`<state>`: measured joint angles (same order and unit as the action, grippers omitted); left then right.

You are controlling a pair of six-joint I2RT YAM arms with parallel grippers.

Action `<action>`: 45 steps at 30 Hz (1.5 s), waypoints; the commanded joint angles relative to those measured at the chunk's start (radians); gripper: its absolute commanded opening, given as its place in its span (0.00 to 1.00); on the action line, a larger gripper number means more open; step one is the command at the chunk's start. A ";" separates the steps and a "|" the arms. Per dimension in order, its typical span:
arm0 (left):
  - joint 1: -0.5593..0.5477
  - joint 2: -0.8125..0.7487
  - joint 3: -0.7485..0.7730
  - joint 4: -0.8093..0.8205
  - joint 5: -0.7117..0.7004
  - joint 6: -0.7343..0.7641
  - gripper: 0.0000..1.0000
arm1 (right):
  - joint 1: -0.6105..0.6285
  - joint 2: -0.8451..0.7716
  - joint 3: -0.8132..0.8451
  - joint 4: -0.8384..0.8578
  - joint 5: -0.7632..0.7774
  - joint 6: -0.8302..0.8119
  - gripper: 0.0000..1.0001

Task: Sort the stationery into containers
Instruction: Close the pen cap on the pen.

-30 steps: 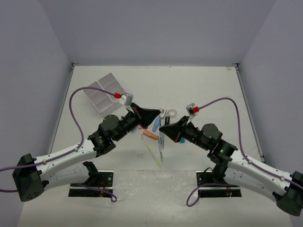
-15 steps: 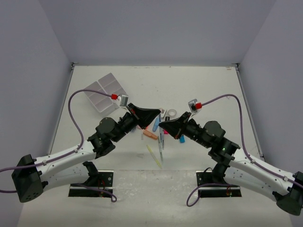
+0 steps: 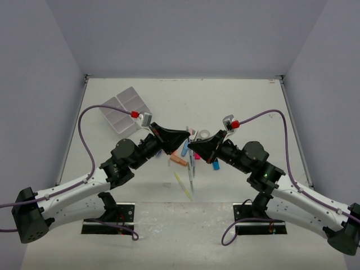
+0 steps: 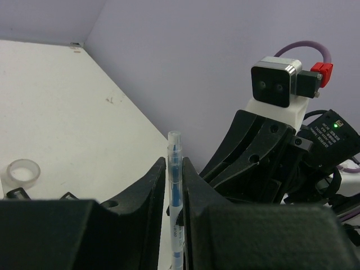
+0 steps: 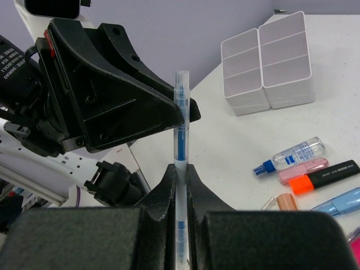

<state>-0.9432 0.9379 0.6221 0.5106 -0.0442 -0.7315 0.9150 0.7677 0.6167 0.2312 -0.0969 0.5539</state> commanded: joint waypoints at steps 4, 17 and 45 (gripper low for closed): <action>0.003 0.022 0.041 -0.021 0.079 0.049 0.24 | 0.003 0.001 0.047 0.083 -0.033 -0.031 0.00; 0.003 -0.024 0.073 -0.005 0.147 0.113 0.00 | 0.004 0.043 0.029 0.084 -0.133 -0.062 0.26; 0.003 0.022 0.288 -0.265 0.059 0.242 0.42 | 0.004 0.075 0.078 0.038 -0.223 -0.101 0.00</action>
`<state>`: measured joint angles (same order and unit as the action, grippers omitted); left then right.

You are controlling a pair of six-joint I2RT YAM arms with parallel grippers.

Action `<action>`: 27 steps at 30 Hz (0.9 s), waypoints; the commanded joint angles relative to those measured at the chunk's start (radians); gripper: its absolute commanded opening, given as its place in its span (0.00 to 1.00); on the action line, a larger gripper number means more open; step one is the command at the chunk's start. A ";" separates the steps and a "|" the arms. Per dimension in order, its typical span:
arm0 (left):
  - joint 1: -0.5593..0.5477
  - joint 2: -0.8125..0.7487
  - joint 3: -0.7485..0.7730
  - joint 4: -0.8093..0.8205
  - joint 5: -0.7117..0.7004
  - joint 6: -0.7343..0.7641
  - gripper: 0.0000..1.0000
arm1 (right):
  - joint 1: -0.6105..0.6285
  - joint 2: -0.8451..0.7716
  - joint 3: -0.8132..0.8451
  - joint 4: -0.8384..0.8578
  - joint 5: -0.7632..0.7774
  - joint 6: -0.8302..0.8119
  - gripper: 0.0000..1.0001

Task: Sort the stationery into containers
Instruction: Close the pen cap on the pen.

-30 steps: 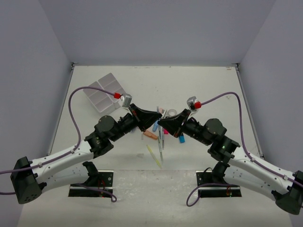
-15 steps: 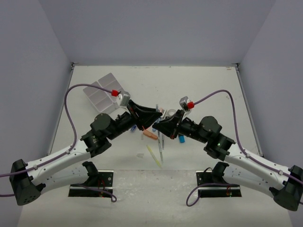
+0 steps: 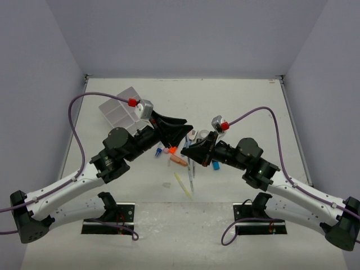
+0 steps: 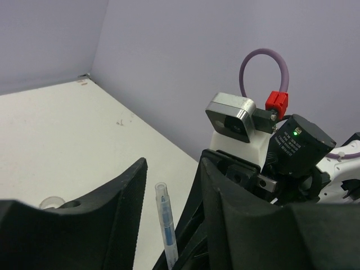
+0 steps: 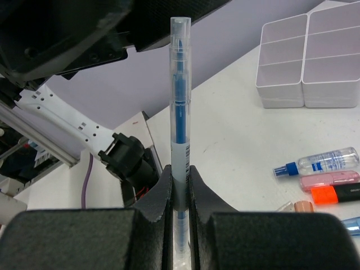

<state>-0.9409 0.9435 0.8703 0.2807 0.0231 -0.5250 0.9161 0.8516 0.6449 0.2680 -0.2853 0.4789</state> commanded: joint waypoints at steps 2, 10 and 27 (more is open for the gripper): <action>0.001 0.020 0.036 -0.034 -0.003 0.033 0.41 | 0.003 -0.012 0.050 -0.002 -0.035 -0.028 0.00; 0.001 0.043 0.025 -0.032 0.051 0.000 0.00 | 0.003 -0.023 0.093 -0.033 0.004 -0.043 0.00; -0.052 0.006 -0.168 0.059 0.109 -0.125 0.00 | -0.021 0.163 0.569 -0.151 0.147 -0.115 0.00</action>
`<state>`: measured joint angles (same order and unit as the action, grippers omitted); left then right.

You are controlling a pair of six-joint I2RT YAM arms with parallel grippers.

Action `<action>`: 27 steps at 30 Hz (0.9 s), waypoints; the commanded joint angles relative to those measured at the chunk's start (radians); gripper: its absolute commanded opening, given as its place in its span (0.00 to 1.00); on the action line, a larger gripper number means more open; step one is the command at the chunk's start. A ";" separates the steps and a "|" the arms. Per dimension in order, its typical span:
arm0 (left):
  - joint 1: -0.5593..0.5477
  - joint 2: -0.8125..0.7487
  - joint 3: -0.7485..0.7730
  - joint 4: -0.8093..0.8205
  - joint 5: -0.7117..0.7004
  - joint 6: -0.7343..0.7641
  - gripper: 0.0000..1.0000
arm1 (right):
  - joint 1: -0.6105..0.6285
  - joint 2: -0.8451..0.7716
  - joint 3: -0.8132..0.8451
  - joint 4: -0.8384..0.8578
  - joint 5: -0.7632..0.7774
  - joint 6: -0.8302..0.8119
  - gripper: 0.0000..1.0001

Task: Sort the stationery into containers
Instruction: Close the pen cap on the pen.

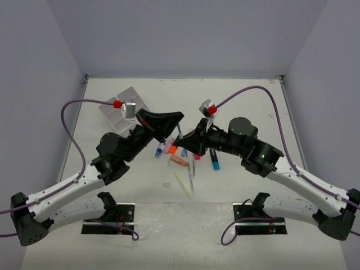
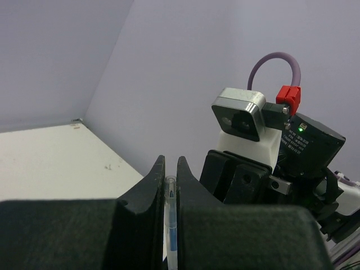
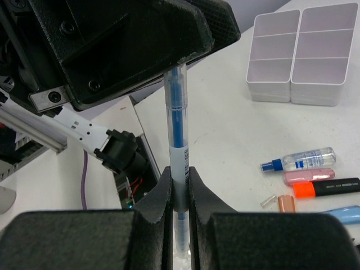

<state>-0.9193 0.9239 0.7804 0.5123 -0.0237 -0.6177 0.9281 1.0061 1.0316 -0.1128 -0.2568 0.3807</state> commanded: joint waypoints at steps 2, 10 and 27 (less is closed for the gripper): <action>-0.075 0.010 -0.074 -0.195 0.139 -0.025 0.00 | -0.034 0.009 0.188 0.222 0.123 -0.024 0.00; -0.138 0.057 -0.053 -0.217 0.144 -0.009 0.00 | -0.098 0.012 0.209 0.222 0.098 0.031 0.00; -0.222 0.032 0.033 -0.406 -0.084 0.078 0.00 | -0.149 -0.009 0.099 0.220 -0.159 -0.074 0.00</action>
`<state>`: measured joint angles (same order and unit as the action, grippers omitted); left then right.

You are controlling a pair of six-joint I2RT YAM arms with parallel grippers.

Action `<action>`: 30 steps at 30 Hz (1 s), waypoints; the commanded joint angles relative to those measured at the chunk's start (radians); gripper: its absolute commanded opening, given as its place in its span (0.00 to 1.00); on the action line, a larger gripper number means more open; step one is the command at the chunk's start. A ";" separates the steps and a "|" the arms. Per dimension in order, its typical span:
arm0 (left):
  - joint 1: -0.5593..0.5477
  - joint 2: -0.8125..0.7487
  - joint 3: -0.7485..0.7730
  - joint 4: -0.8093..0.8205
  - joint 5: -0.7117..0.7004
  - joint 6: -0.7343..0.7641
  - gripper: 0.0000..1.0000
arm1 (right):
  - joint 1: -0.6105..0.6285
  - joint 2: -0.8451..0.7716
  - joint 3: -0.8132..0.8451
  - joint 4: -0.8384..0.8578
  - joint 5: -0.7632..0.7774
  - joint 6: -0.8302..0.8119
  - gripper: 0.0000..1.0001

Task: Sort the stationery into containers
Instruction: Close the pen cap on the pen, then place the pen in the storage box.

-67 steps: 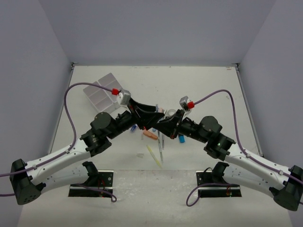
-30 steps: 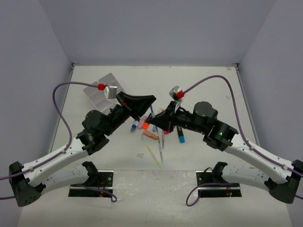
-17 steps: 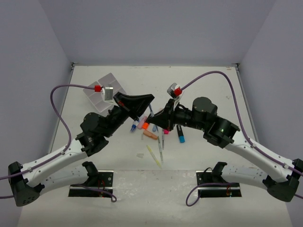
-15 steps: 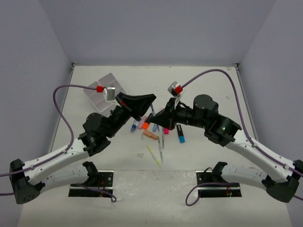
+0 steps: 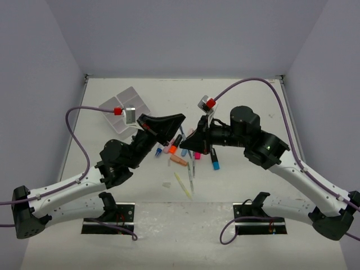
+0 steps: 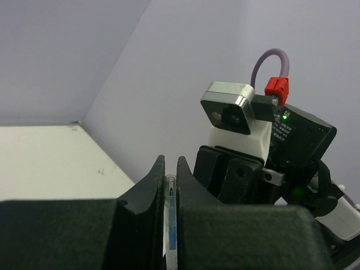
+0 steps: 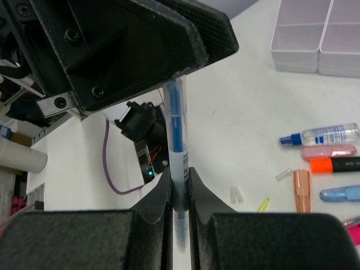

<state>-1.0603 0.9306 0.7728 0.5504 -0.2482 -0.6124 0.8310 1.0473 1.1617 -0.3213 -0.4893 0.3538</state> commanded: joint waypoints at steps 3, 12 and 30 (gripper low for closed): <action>-0.076 0.062 0.193 -0.647 0.126 0.161 0.10 | -0.045 -0.075 -0.095 0.381 0.020 -0.150 0.00; -0.065 0.124 0.386 -0.852 0.129 0.205 0.09 | -0.041 -0.116 -0.140 0.336 0.050 -0.219 0.00; 0.152 0.178 0.551 -1.050 -0.486 0.086 0.00 | -0.042 -0.151 -0.248 0.278 0.373 -0.174 0.99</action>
<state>-1.0510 1.0552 1.2136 -0.3049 -0.3626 -0.4428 0.7945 0.9471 0.9778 -0.0640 -0.3737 0.1435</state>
